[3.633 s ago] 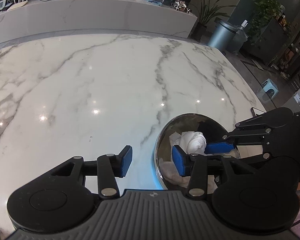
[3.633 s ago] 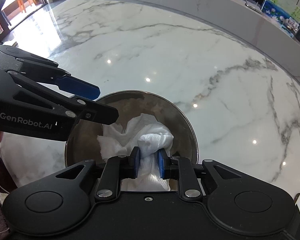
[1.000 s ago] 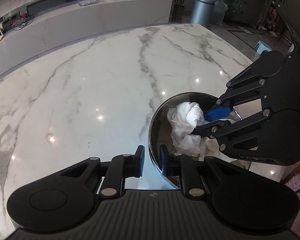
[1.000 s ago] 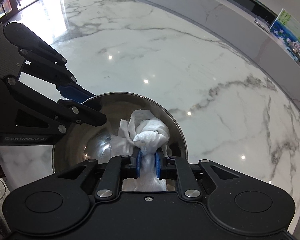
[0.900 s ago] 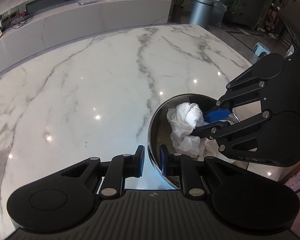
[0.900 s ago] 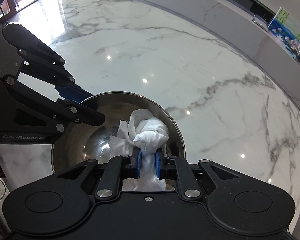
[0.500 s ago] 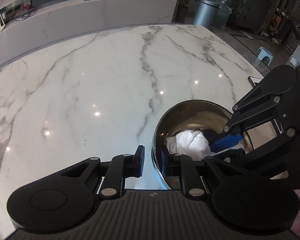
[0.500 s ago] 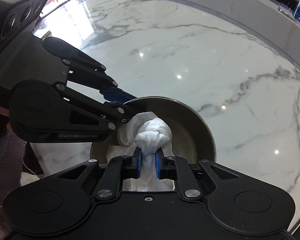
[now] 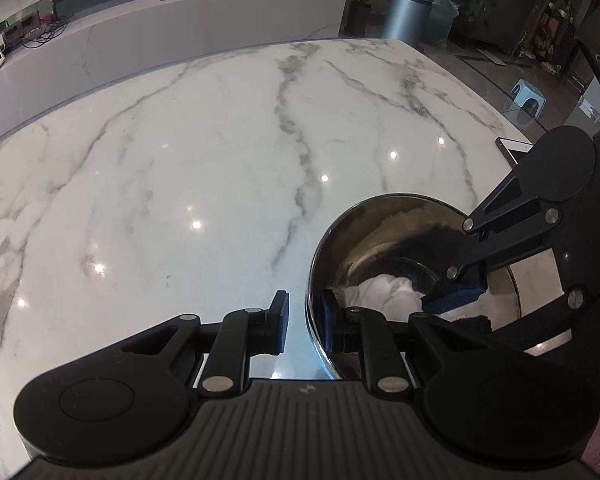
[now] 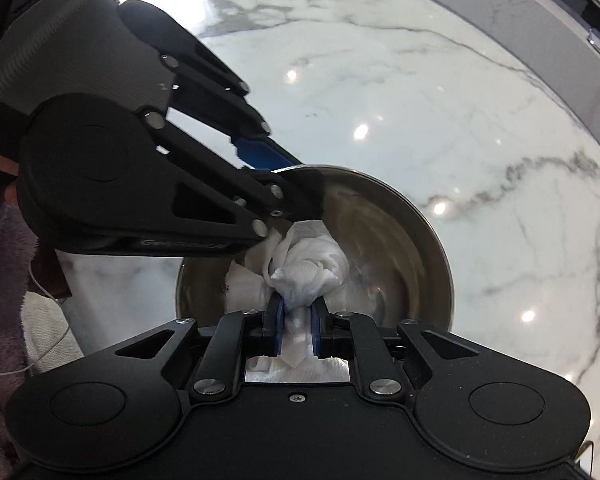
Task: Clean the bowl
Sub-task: 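Sweep the tissue across the bowl bottom with the right gripper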
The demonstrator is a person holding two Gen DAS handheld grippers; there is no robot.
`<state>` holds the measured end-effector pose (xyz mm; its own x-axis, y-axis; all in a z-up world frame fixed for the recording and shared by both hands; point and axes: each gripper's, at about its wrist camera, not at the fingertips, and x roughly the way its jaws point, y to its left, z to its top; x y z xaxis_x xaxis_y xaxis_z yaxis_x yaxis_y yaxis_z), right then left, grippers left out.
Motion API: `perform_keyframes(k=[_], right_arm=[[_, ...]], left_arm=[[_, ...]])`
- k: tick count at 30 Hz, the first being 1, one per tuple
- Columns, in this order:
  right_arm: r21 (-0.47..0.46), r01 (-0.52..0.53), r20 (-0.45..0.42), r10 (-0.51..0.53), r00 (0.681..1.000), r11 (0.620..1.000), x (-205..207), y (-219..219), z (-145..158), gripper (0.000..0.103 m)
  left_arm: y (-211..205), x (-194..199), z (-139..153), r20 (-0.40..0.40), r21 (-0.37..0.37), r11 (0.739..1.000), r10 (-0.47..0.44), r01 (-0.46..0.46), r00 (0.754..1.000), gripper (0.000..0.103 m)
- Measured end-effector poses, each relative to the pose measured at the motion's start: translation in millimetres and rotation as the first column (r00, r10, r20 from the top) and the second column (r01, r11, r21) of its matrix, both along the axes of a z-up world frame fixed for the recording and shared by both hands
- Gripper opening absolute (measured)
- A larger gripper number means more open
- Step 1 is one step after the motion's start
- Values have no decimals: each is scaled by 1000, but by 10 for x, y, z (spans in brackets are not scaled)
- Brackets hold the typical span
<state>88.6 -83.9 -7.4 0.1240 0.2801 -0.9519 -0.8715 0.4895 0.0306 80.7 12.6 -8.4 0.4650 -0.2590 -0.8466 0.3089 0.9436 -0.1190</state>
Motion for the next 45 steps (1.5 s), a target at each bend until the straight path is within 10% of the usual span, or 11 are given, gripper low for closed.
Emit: perform_keyframes(k=[45], right_arm=[[44, 137, 96, -140, 985, 990, 245, -6, 43, 12]], left_arm=[[-63, 7, -61, -24, 21, 1000, -7, 7, 1000, 16]])
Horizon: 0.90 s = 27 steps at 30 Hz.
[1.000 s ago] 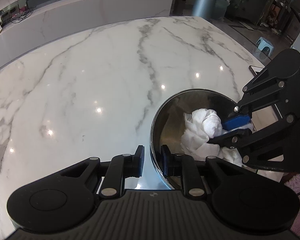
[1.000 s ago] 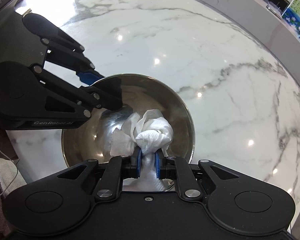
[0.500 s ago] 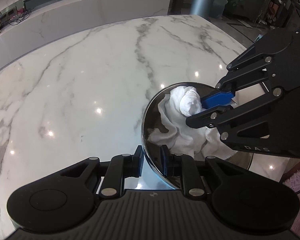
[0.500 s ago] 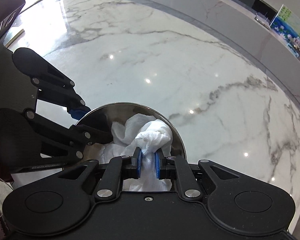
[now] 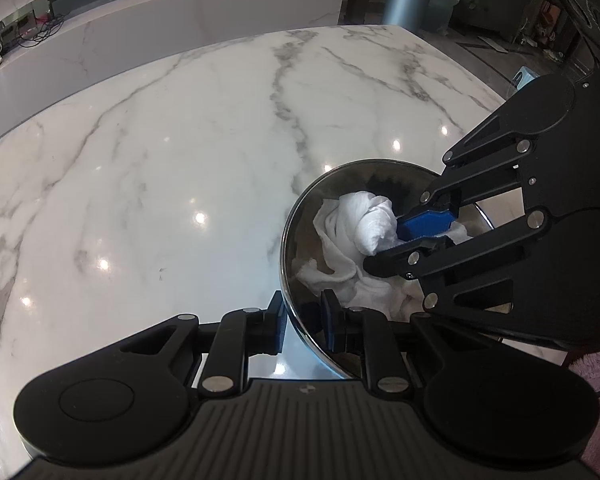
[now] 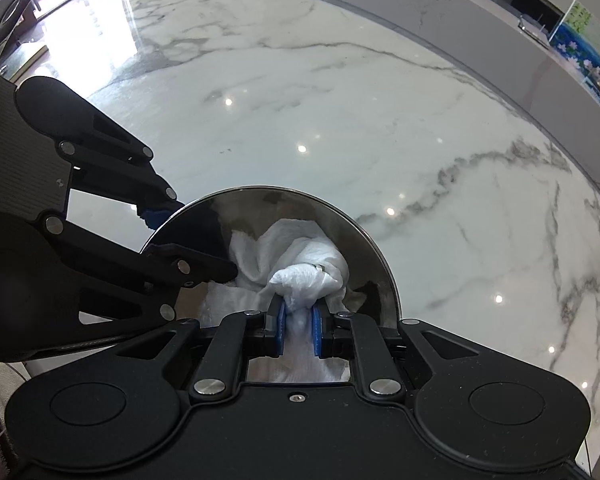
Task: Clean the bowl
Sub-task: 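Sweep the tissue across the bowl bottom with the right gripper, then regrip the tissue with the right gripper inside the bowl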
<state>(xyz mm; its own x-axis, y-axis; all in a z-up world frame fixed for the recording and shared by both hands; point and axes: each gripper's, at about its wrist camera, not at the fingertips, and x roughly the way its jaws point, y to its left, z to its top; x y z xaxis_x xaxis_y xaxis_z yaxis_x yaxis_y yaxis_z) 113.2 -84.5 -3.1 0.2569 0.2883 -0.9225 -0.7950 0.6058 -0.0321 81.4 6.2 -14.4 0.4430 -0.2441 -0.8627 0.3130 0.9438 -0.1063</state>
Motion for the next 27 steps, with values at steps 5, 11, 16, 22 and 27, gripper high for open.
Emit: perform_keyframes(k=[5, 11, 16, 22, 27], right_arm=[[27, -46, -28, 46, 999, 999, -48, 20, -1, 12], [16, -20, -38, 21, 999, 1000, -33, 27, -4, 12], [-36, -5, -16, 5, 1000, 999, -49, 10, -8, 11], [-77, -7, 7, 8, 1000, 997, -89, -39, 23, 10], [-81, 16, 28, -14, 1000, 997, -97, -116, 109, 10]], left_arm=[[17, 3, 3, -2, -1, 1000, 5, -5, 1000, 16], [27, 7, -3, -3, -7, 1000, 6, -6, 1000, 16], [89, 16, 9, -10, -27, 999, 23, -23, 1000, 16], [88, 14, 20, -3, -19, 999, 28, -28, 1000, 16], [75, 24, 19, -1, -15, 999, 28, -28, 1000, 16]])
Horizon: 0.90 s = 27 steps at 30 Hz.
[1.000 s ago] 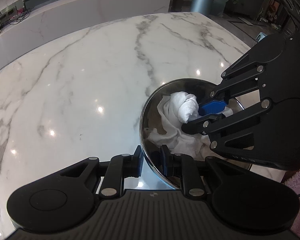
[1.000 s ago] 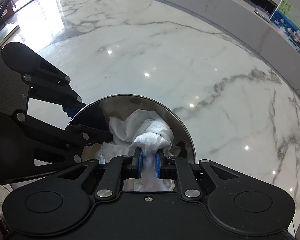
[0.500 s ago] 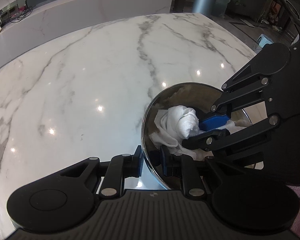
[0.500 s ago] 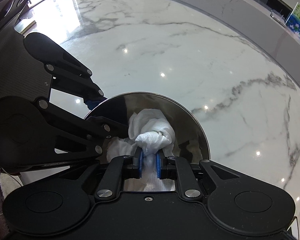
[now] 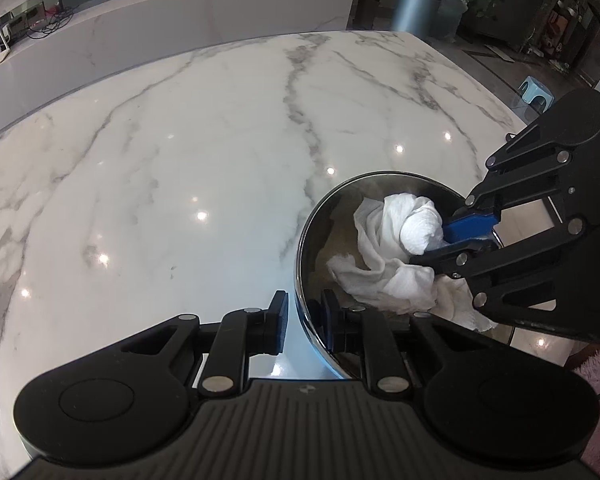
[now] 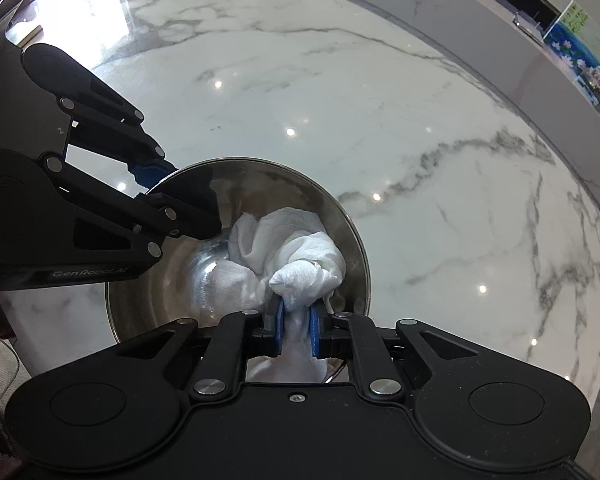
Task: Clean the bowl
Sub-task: 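Regrip the tissue with the right gripper inside the bowl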
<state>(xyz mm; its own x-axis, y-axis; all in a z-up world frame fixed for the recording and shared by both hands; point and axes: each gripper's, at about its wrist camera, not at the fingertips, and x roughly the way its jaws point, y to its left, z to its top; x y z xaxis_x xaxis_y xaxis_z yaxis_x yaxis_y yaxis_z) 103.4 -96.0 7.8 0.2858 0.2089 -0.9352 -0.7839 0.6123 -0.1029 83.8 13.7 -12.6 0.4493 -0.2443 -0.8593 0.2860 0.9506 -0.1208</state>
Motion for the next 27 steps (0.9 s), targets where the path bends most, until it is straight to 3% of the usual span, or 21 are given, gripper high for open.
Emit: perform_keyframes(k=[3, 5, 7, 10, 15, 17, 21, 24, 27], right_arm=[[18, -14, -1, 14, 1000, 1000, -21, -22, 63, 11], [44, -32, -12, 32, 999, 999, -28, -23, 90, 17], [52, -43, -10, 43, 999, 998, -29, -1, 96, 34], [52, -89, -12, 90, 996, 995, -75, 42, 93, 41], [13, -171, 6, 171, 985, 985, -203, 149, 19, 47], [-10, -181, 28, 181, 983, 983, -222, 184, -36, 47], [33, -118, 19, 117, 993, 992, -125, 173, -94, 45], [62, -80, 23, 79, 997, 995, -83, 151, -101, 28], [69, -44, 48, 41, 998, 997, -47, 135, -112, 22]], left_arm=[[-9, 0, -1, 3, 7, 1000, -4, 4, 1000, 16], [-11, 0, -4, 3, 9, 1000, -6, 6, 1000, 16], [-6, 1, -5, 1, 9, 1000, -6, 6, 1000, 16], [-2, 1, -6, 0, 6, 1000, -5, 5, 1000, 16], [-1, 2, -5, 1, 8, 1000, -7, 7, 1000, 16], [2, 3, -6, 1, 8, 1000, -7, 7, 1000, 16], [-19, -13, -7, -1, 8, 1000, -7, 7, 1000, 16], [-36, -14, -17, -5, 11, 1000, -13, 13, 1000, 16], [-31, -12, -20, -5, 10, 1000, -10, 10, 1000, 16]])
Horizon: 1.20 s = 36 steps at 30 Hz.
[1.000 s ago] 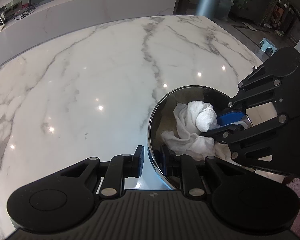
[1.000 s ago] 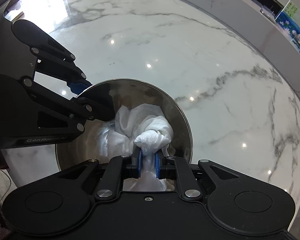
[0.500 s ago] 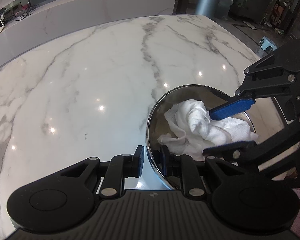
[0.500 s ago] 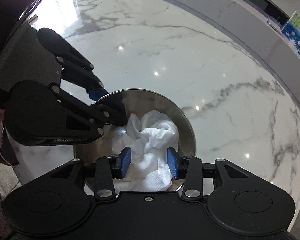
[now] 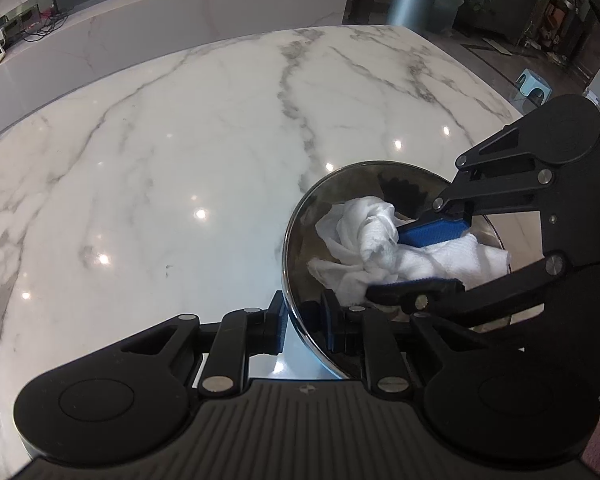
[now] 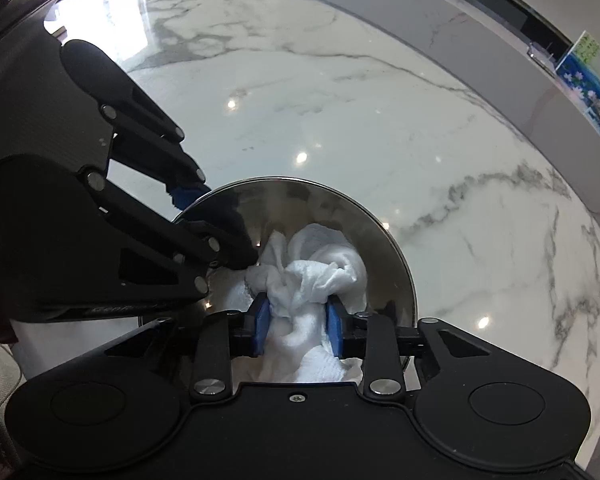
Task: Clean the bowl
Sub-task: 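Regrip the tissue with the right gripper inside the bowl, then lift the tissue out of the bowl with the right gripper while the left releases the rim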
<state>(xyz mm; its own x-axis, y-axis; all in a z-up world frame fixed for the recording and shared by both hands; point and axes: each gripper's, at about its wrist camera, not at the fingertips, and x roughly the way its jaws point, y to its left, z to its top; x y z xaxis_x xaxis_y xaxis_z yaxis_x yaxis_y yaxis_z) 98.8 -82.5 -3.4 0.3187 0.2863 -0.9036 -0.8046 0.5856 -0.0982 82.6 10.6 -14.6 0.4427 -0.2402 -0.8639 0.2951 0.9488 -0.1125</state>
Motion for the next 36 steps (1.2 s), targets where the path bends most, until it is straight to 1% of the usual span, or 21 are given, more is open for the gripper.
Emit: perform_keyframes(k=[6, 11, 19, 22, 23, 25, 26, 27, 30, 34, 36], right_arm=[[30, 75, 0, -75, 997, 997, 80, -73, 19, 17], [35, 95, 37, -96, 995, 995, 61, -142, 96, 17], [91, 107, 89, -115, 989, 990, -17, -253, 326, 17], [132, 131, 131, -148, 980, 983, -35, -338, 473, 17], [139, 139, 143, -158, 977, 981, -36, -371, 514, 17], [153, 158, 166, -183, 969, 976, -37, -443, 583, 17], [158, 168, 174, -195, 965, 973, -35, -482, 609, 17], [167, 187, 184, -217, 959, 968, -32, -552, 647, 17], [177, 229, 193, -262, 946, 957, -28, -720, 694, 17], [167, 268, 187, -297, 936, 949, -43, -925, 645, 17], [161, 260, 169, -286, 943, 952, -86, -977, 567, 17]], left_arm=[[24, 8, 1, 1, -5, 1000, 13, -13, 1000, 17], [42, 23, 2, 0, -2, 1000, 20, -20, 1000, 18], [16, 42, 7, 8, 14, 1000, 27, -27, 1000, 18], [12, 53, 18, 18, 17, 999, 37, -37, 999, 19], [18, 58, 28, 21, 3, 999, 43, -43, 999, 19], [31, 71, 30, 16, -15, 999, 48, -48, 999, 21], [37, 77, 31, 14, -24, 998, 50, -50, 999, 24], [38, 83, 33, 21, -24, 998, 58, -58, 998, 27], [41, 103, 35, 30, -18, 997, 76, -75, 997, 30], [17, 106, 38, 37, -7, 997, 75, -75, 997, 32], [3, 107, 32, 32, 3, 997, 71, -71, 997, 32]])
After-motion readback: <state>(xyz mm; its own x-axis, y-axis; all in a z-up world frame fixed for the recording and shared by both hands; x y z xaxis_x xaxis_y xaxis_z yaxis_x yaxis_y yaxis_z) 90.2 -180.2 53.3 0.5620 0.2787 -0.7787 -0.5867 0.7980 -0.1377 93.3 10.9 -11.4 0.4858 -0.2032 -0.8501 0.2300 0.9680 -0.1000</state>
